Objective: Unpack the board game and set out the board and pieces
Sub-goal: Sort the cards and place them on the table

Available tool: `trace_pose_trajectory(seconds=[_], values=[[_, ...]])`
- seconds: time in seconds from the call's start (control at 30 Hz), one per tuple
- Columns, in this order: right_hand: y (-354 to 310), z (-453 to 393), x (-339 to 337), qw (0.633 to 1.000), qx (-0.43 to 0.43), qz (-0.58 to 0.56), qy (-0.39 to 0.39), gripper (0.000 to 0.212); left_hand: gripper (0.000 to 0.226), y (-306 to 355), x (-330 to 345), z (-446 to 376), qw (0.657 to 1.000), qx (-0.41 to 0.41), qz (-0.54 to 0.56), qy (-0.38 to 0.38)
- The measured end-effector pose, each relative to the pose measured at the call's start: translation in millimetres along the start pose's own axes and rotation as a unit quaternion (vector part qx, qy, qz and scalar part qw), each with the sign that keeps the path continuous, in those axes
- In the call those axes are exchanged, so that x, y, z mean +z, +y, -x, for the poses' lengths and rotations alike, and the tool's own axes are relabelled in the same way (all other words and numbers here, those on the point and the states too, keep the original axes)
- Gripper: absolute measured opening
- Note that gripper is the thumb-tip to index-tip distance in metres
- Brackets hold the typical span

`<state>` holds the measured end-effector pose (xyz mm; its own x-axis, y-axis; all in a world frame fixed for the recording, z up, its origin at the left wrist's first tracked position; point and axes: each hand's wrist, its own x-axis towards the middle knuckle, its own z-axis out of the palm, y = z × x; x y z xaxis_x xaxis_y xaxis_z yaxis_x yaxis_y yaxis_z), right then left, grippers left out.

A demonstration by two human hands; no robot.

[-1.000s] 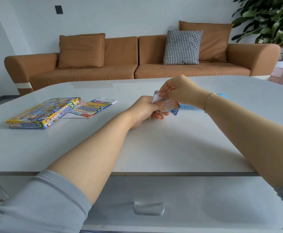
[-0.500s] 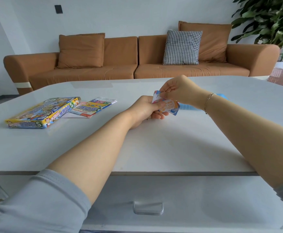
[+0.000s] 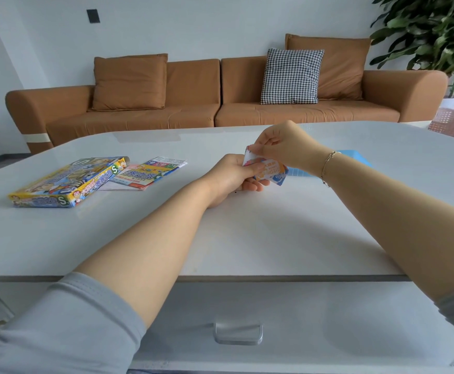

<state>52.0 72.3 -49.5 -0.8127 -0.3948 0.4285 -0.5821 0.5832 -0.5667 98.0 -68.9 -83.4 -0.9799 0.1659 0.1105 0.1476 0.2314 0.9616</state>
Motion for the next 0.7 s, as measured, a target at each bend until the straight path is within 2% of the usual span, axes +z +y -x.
trace_pose_trajectory(seconds=[0.13,0.37,0.5,0.63,0.7], values=[[-0.3,-0.3,-2.0,1.000,-0.005,0.019,-0.001,0.008,0.012,0.0,0.4,-0.4,1.000,0.002,-0.001,0.001],[0.0,0.5,-0.8,1.000,0.009,-0.006,0.000,0.020,0.012,-0.2,-0.3,-0.1,1.000,0.006,-0.004,0.001],[-0.3,-0.2,-1.3,1.000,-0.001,0.018,-0.003,0.007,0.012,0.6,0.2,0.8,1.000,0.003,-0.001,-0.001],[0.0,1.2,-3.8,1.000,0.004,0.012,-0.016,0.008,0.012,0.4,0.1,0.2,1.000,0.002,-0.001,0.002],[-0.4,2.2,-2.5,1.000,0.007,-0.009,-0.015,0.017,0.012,0.5,-0.2,0.3,1.000,0.004,-0.003,0.002]])
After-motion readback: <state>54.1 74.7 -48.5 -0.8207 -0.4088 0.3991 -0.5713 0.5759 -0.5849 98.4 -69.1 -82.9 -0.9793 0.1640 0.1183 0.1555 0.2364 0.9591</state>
